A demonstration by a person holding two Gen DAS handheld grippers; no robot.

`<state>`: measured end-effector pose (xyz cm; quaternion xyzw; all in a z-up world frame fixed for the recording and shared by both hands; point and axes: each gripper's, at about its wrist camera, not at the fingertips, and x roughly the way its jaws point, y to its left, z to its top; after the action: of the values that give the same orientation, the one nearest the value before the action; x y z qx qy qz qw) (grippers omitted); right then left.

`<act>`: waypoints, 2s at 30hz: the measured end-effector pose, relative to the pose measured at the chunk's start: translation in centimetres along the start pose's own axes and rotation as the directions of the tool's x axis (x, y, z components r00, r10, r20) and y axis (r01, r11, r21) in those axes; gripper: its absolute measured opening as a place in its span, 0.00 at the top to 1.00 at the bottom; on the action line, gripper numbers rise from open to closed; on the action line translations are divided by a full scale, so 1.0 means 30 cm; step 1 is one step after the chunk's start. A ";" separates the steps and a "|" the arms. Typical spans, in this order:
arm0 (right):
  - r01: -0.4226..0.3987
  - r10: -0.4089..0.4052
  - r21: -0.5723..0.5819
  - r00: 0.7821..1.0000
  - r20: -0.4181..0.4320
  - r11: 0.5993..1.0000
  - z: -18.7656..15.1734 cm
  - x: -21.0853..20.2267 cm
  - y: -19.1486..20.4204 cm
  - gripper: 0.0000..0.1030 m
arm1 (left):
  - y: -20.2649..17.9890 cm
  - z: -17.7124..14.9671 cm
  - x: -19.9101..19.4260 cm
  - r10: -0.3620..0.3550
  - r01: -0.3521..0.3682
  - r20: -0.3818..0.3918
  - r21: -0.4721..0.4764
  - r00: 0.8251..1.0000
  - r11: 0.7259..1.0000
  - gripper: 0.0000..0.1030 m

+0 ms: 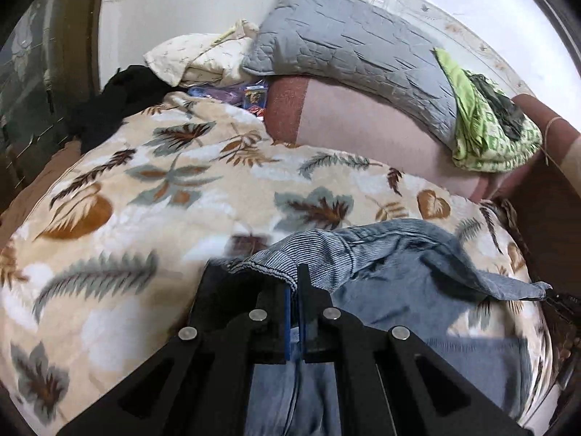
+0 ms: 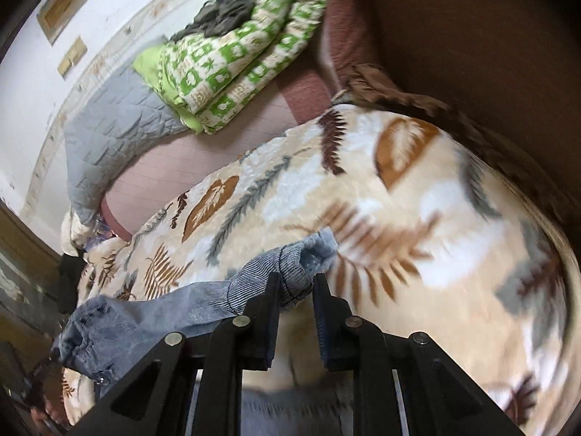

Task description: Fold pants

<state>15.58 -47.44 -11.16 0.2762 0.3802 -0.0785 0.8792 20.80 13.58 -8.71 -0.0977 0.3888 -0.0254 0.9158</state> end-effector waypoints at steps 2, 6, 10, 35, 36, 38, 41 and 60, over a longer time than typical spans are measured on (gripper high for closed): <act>-0.008 0.007 0.021 1.000 0.008 1.000 -0.052 -0.072 -0.044 0.82 | 0.021 -0.069 -0.053 0.020 -0.020 -0.009 -0.002 1.000 1.000 0.97; -0.018 0.019 0.052 1.000 -0.004 0.998 -0.157 -0.177 -0.115 0.82 | 0.115 -0.212 -0.126 0.034 -0.036 -0.065 -0.028 0.997 0.999 0.97; -0.021 0.023 0.053 0.999 -0.047 0.998 -0.297 -0.245 -0.159 0.82 | 0.165 -0.325 -0.137 0.061 -0.066 -0.128 -0.034 0.990 0.997 0.97; -0.040 0.051 0.141 0.996 -0.077 0.989 -0.473 -0.393 -0.265 0.82 | 0.270 -0.342 -0.236 0.054 -0.069 -0.130 -0.116 0.990 0.991 0.97; -0.036 0.048 0.138 0.995 -0.083 0.990 -0.481 -0.392 -0.268 0.82 | 0.271 -0.351 -0.235 0.055 -0.070 -0.134 -0.111 0.989 0.991 0.97; -0.022 0.036 0.130 0.993 -0.110 0.991 -0.501 -0.377 -0.276 0.82 | 0.278 -0.375 -0.224 0.064 -0.081 -0.152 -0.105 0.986 0.991 0.96; -0.003 0.023 0.139 0.990 -0.141 0.990 -0.530 -0.357 -0.297 0.82 | 0.301 -0.407 -0.217 0.062 -0.084 -0.175 -0.123 0.983 0.989 0.96; 0.079 -0.047 0.174 0.983 -0.178 0.982 -0.519 -0.403 -0.388 0.38 | 0.393 -0.471 -0.266 0.240 -0.269 -0.236 -0.099 0.942 0.958 0.92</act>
<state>-6.65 -49.54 -16.21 0.3483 0.4548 -0.1163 0.8113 4.78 23.86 -15.00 -0.1024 0.4985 0.1081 0.8540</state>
